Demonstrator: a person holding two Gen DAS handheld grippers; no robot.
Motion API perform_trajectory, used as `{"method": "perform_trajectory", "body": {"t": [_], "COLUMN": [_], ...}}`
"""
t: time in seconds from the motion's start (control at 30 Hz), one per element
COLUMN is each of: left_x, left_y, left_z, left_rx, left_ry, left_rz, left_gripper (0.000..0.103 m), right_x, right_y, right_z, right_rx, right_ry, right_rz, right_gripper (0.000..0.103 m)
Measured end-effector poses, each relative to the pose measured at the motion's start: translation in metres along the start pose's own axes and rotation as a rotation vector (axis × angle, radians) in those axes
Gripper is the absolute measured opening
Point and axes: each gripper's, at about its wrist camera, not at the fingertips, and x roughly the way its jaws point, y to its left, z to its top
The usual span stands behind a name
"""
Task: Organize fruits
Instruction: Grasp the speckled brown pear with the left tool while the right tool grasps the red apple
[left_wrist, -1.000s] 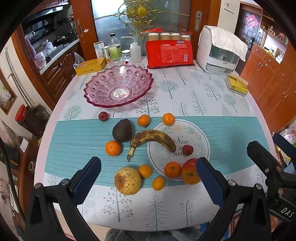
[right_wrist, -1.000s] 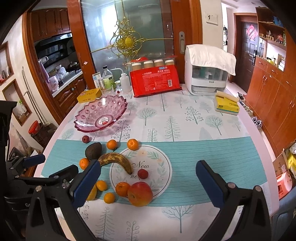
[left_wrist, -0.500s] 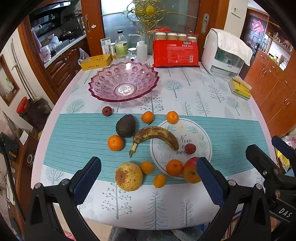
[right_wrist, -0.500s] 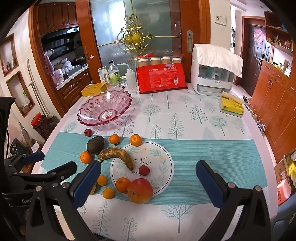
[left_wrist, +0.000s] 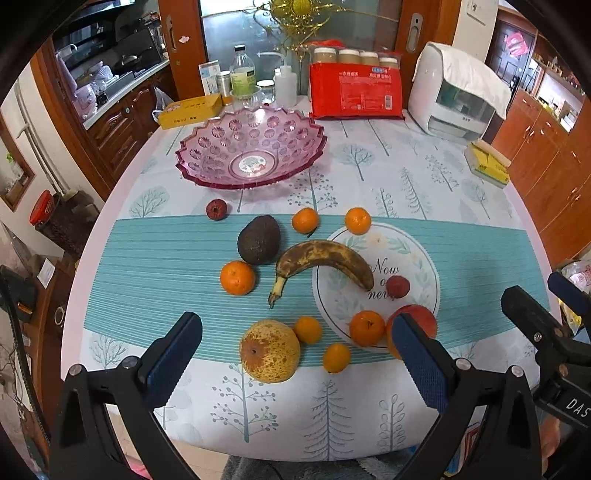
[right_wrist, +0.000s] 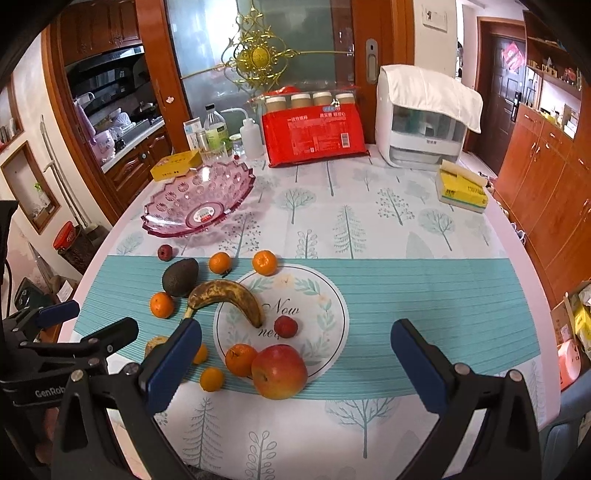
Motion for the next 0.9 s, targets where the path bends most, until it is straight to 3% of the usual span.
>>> {"method": "perform_trajectory", "body": {"t": [0.3, 0.53, 0.9], "left_x": [0.031, 0.059, 0.100], "left_y": [0.010, 0.034, 0.052], "left_z": [-0.006, -0.027, -0.046], "left_rx": [-0.002, -0.039, -0.074], "left_ry": [0.042, 0.111, 0.168], "left_rz": [0.001, 0.008, 0.004], "left_gripper": [0.102, 0.102, 0.102], "right_x": [0.015, 0.045, 0.080], "right_y": [-0.013, -0.030, -0.005], "right_z": [-0.011, -0.027, -0.042], "right_rx": [0.022, 0.098, 0.043], "right_ry": [0.033, 0.136, 0.203], "right_rz": [0.007, 0.018, 0.023], "right_gripper": [0.103, 0.103, 0.099]}}
